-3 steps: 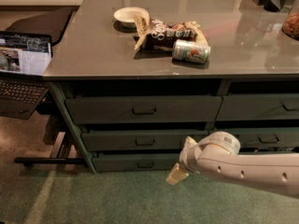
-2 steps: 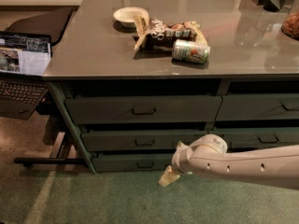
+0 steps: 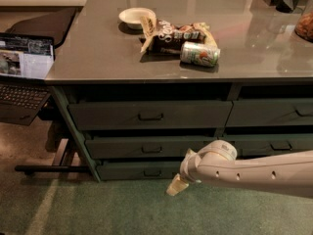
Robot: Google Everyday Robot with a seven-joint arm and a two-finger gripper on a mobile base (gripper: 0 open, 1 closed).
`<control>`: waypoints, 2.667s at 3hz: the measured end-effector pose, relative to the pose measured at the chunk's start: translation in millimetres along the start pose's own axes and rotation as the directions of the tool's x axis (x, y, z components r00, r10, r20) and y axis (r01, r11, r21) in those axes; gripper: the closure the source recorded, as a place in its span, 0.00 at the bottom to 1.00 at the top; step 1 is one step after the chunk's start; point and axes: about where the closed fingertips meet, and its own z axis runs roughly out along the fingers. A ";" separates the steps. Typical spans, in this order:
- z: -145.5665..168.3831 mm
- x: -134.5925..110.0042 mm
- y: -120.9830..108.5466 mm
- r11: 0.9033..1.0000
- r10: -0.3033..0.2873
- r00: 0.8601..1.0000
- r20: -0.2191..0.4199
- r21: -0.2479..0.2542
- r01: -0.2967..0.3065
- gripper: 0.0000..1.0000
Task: Open bottom drawer
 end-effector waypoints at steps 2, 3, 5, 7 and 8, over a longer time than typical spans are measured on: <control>55.8 56.3 -3.7 0.992 0.106 0.990 -0.091 -0.056 -0.111 0.00; 86.3 91.3 -3.8 0.978 0.181 0.977 -0.111 -0.083 -0.191 0.00; 161.5 132.9 0.7 0.928 0.346 0.937 0.039 -0.163 -0.336 0.00; 212.1 151.9 -9.0 0.827 0.554 0.791 0.261 -0.287 -0.484 0.00; 224.5 154.3 -18.1 0.849 0.524 0.795 0.305 -0.266 -0.457 0.00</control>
Offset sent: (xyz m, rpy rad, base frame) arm 0.0088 -0.0658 -0.1266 -0.0095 0.2258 -0.1724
